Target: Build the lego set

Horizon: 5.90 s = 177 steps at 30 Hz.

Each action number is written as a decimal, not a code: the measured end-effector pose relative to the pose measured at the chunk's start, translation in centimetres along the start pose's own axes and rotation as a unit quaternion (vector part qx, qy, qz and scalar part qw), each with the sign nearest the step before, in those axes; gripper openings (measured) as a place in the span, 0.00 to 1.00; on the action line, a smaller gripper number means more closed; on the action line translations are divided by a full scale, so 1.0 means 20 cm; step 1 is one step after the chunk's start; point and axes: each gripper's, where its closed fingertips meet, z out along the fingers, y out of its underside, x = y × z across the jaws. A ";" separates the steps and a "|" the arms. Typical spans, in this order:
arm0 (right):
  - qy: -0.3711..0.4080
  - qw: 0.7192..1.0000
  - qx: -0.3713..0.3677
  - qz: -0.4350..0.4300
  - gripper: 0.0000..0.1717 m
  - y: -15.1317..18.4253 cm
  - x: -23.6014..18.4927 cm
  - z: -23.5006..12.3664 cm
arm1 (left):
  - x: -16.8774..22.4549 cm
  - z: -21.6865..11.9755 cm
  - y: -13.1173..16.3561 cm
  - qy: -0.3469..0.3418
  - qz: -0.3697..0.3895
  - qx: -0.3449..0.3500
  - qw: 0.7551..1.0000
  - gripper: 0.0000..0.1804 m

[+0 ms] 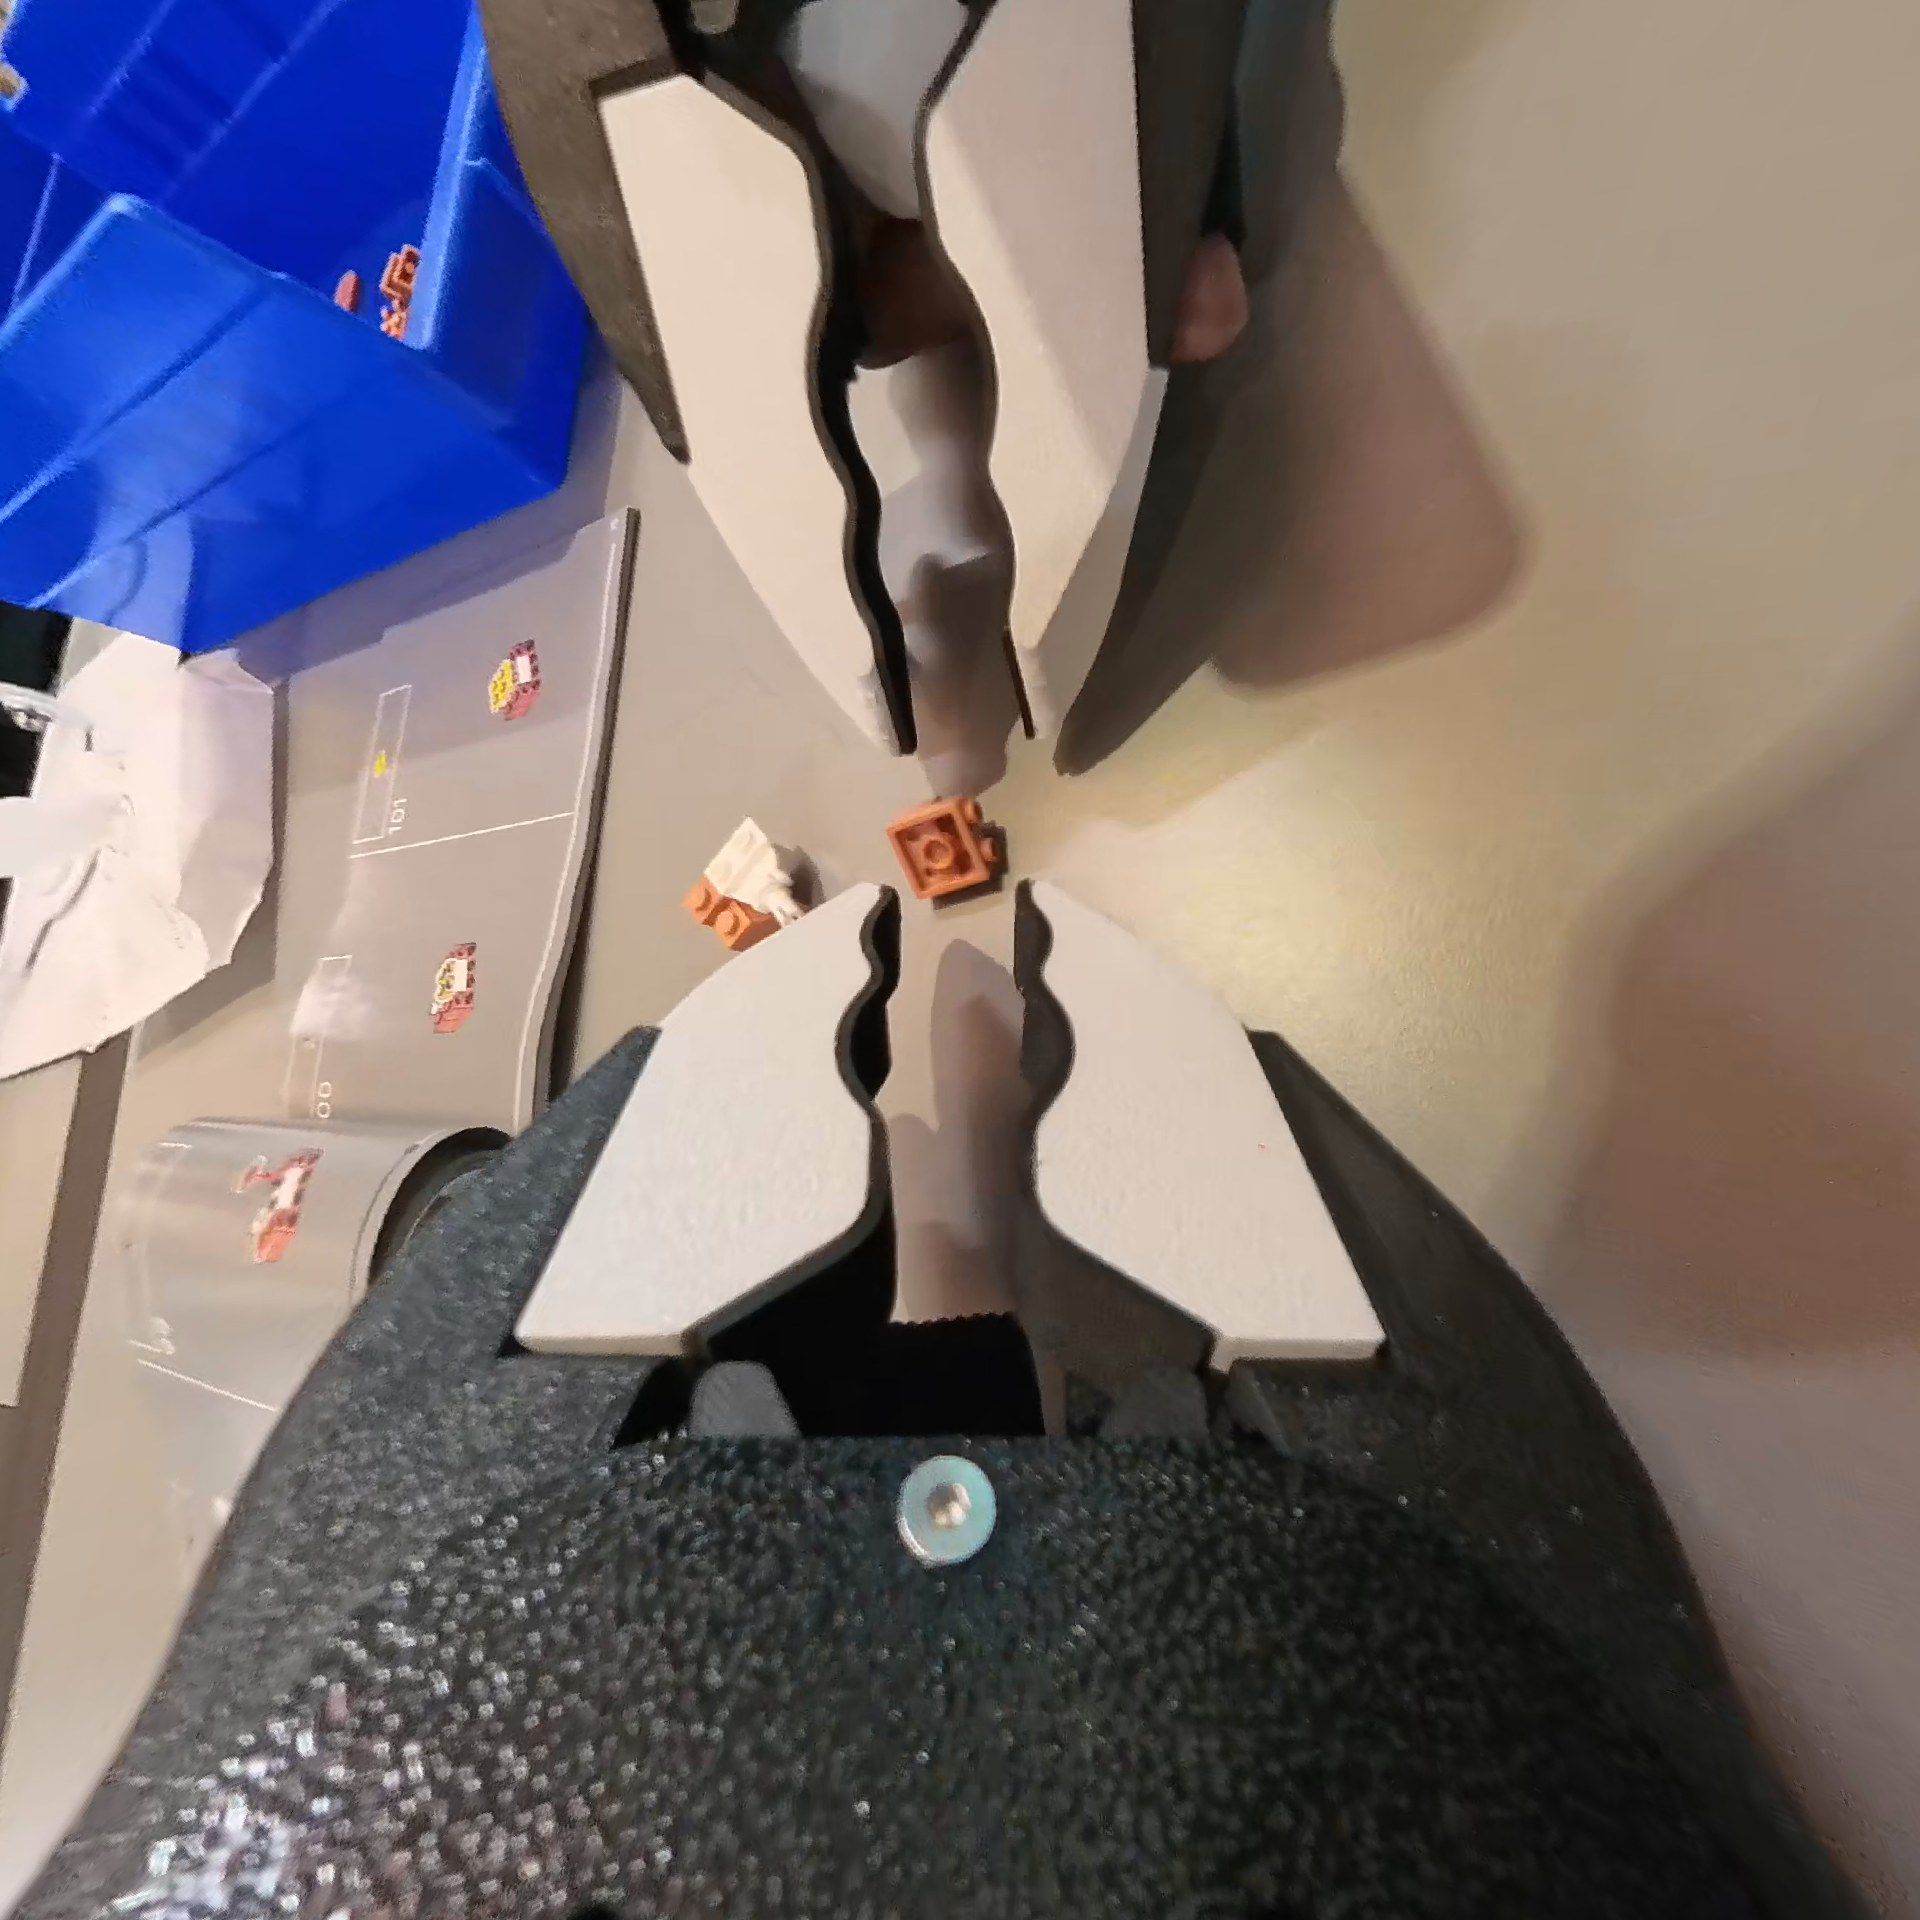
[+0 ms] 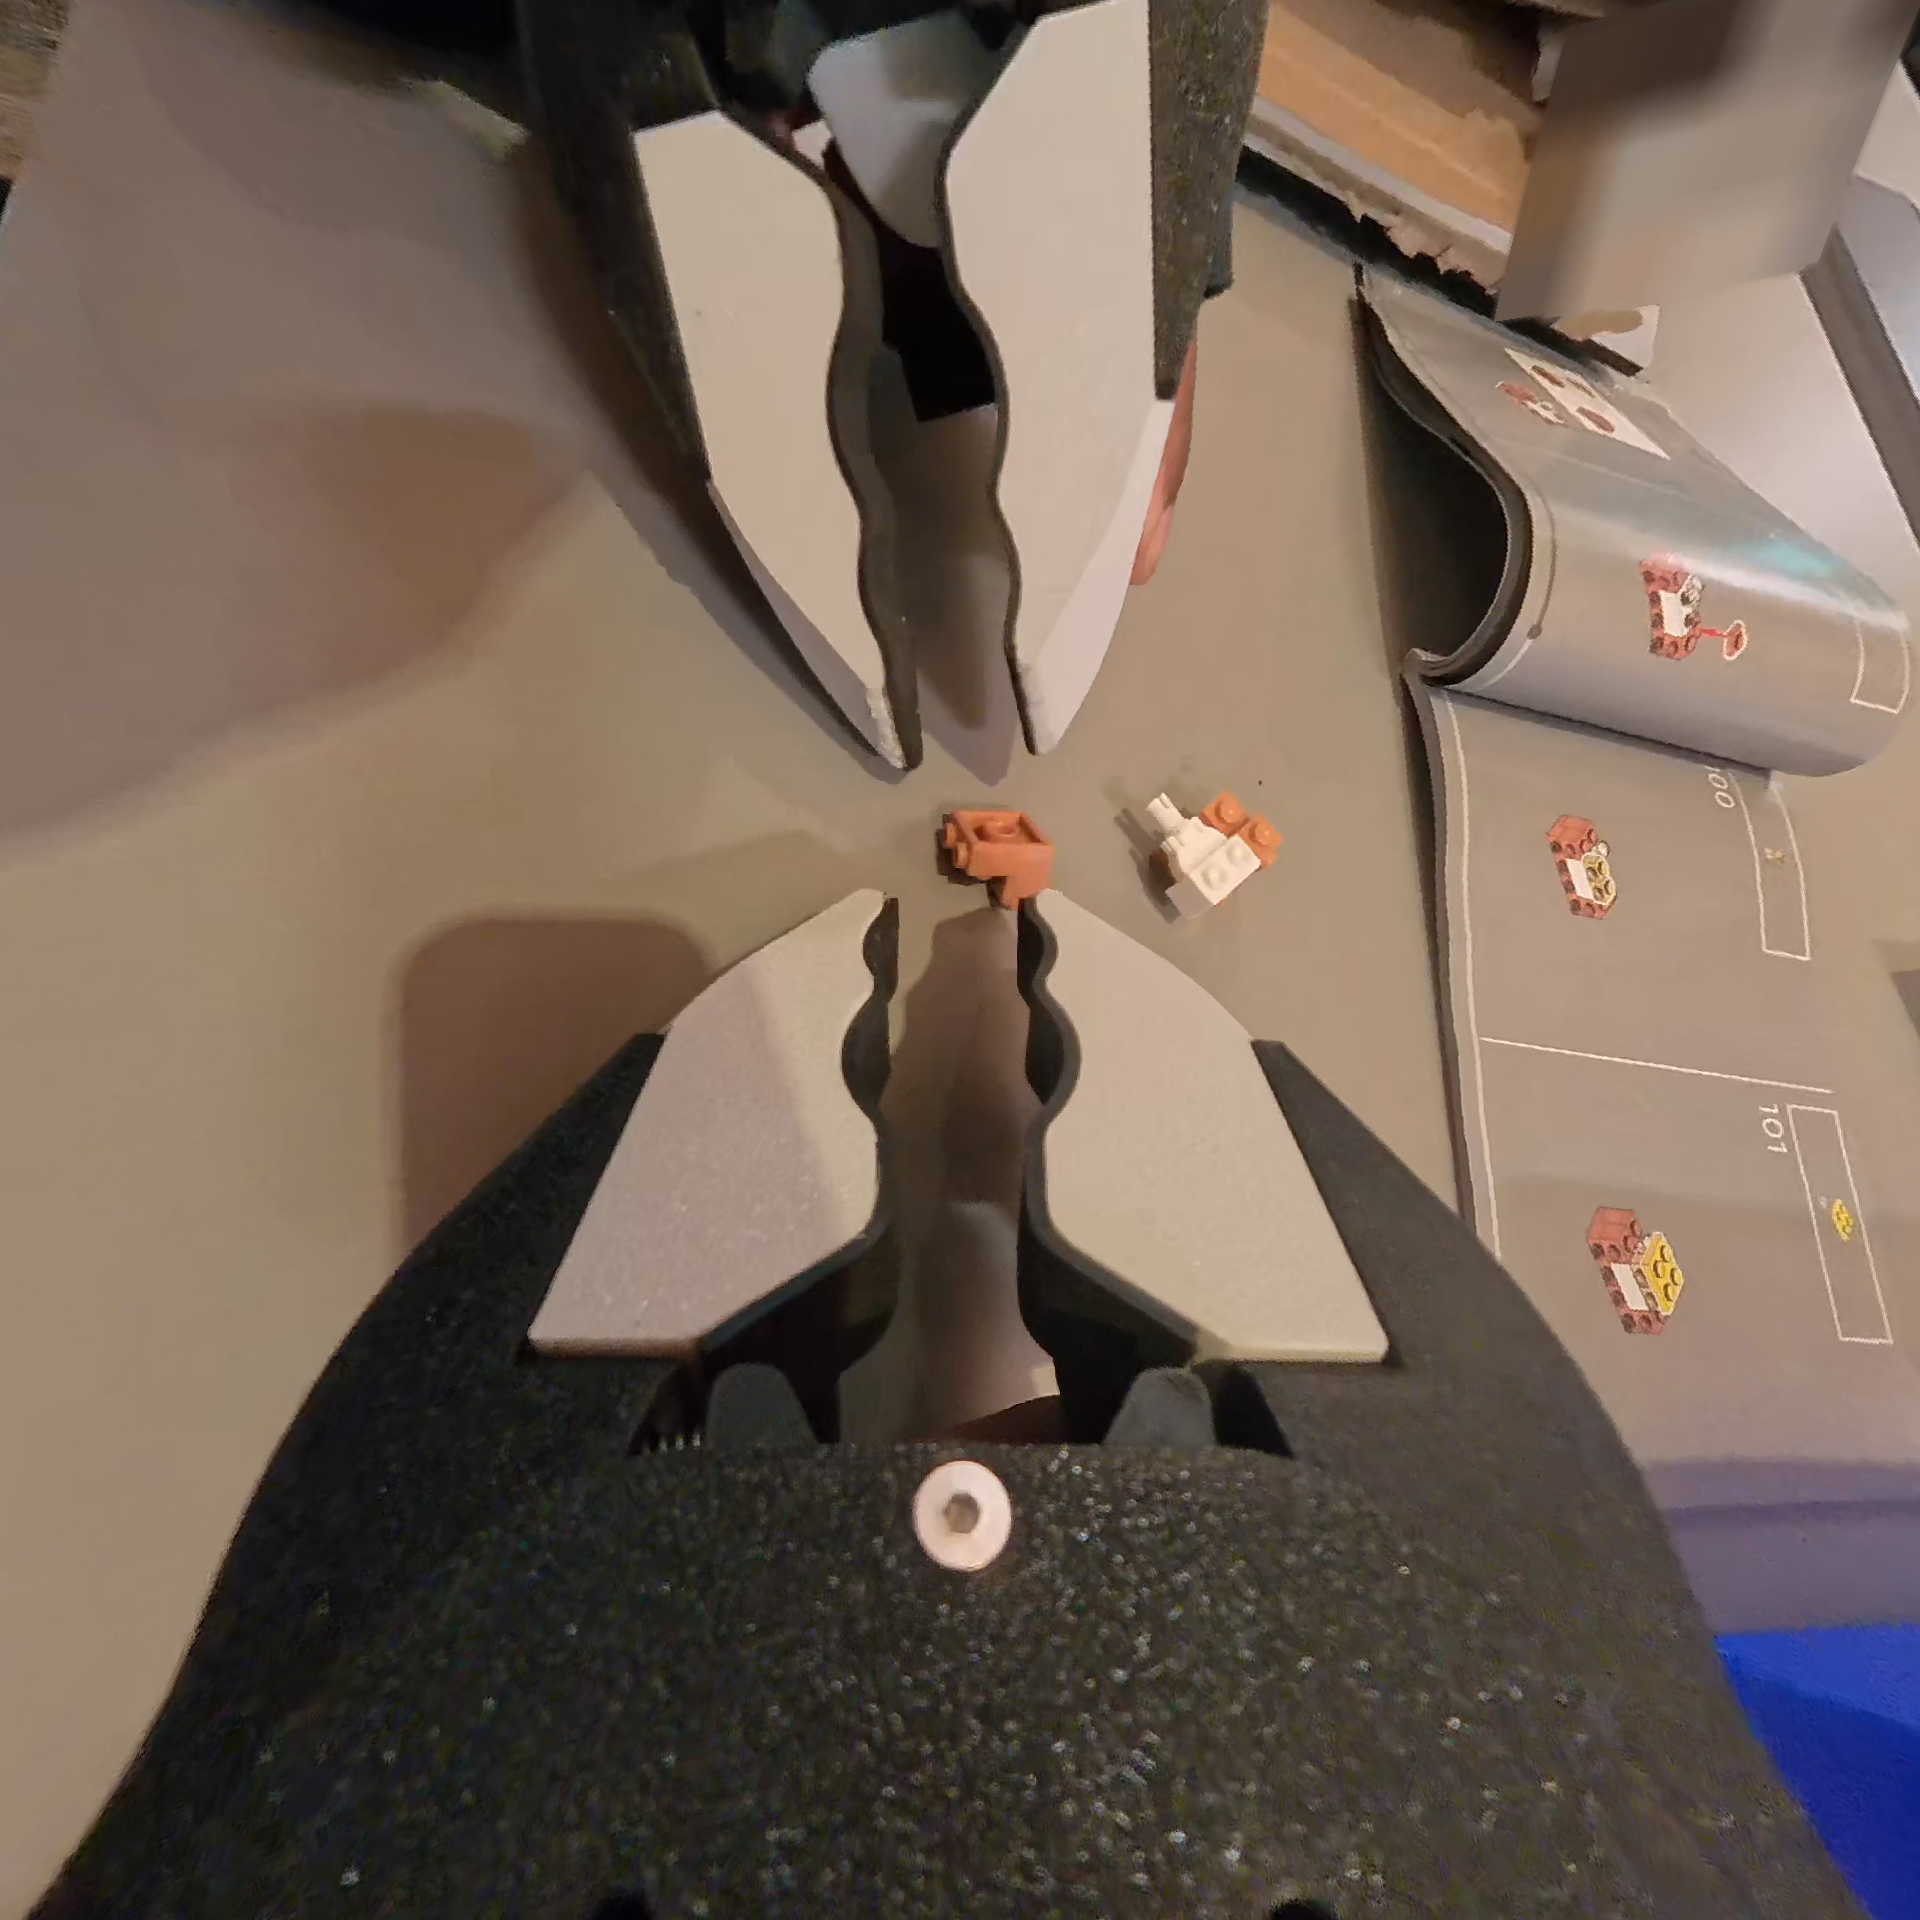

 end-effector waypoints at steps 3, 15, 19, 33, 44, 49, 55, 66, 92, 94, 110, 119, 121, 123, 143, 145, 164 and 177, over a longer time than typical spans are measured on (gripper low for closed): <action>0.014 0.999 -0.014 0.032 0.13 0.01 0.04 0.01 | -0.02 0.01 0.00 0.002 -0.038 -0.003 0.999 0.11; 0.017 0.966 0.009 0.257 0.19 -0.05 0.10 -0.03 | -0.07 -0.04 0.00 -0.011 -0.127 0.042 0.991 0.11; 0.044 0.958 0.010 0.283 0.19 -0.08 0.10 -0.04 | -0.10 -0.04 0.01 -0.027 -0.150 0.043 0.987 0.10; 0.077 0.961 -0.062 0.257 0.10 -0.01 0.07 0.06 | -0.10 -0.05 0.03 -0.039 -0.146 0.025 0.988 0.09; 0.056 0.983 -0.050 0.165 0.00 -0.04 0.04 0.07 | -0.10 -0.05 0.06 -0.038 -0.158 0.012 0.987 0.09; 0.058 0.994 -0.047 0.079 0.00 -0.05 0.03 0.05 | -0.10 -0.05 0.07 -0.031 -0.171 0.008 0.985 0.09; 0.019 0.993 -0.034 0.110 0.10 -0.06 0.01 0.03 | -0.10 -0.06 0.09 -0.024 -0.195 0.003 0.981 0.09; 0.006 0.973 -0.088 0.212 0.10 -0.07 -0.05 0.11 | -0.10 -0.08 0.09 -0.026 -0.204 0.003 0.979 0.09; 0.230 0.960 -0.069 -0.145 0.04 -0.09 0.08 0.08 | -0.05 -0.05 -0.04 0.046 -0.316 0.047 0.946 0.08; 0.223 0.961 -0.075 -0.146 0.04 -0.08 0.07 0.09 | -0.03 -0.04 -0.04 0.048 -0.305 0.037 0.950 0.07; 0.161 0.980 -0.087 -0.076 0.10 0.01 0.05 -0.01 | 0.01 -0.07 0.00 0.053 -0.173 0.014 0.983 0.10; 0.152 0.986 -0.071 -0.023 0.11 0.09 0.10 -0.16 | 0.01 -0.03 0.06 0.047 -0.160 -0.023 0.986 0.08; 0.138 0.988 -0.063 -0.005 0.11 0.11 0.10 -0.20 | 0.00 -0.02 0.07 0.038 -0.159 -0.025 0.986 0.07; 0.131 0.989 -0.060 0.016 0.11 0.14 0.11 -0.23 | -0.02 -0.03 0.09 0.028 -0.157 -0.028 0.987 0.07; 0.054 0.994 -0.086 0.046 0.11 0.16 0.10 -0.11 | 0.01 -0.01 0.07 0.060 -0.253 -0.074 0.963 0.06; 0.052 0.994 -0.091 0.043 0.11 0.17 0.10 -0.10 | 0.01 -0.01 0.07 0.064 -0.246 -0.079 0.964 0.07; 0.014 0.997 -0.069 -0.022 0.15 0.17 0.16 -0.13 | -0.03 0.04 0.07 -0.040 -0.305 -0.106 0.946 0.12; -0.084 0.989 -0.076 -0.097 0.13 0.14 0.12 -0.12 | 0.01 0.06 0.02 0.074 -0.191 -0.040 0.978 0.09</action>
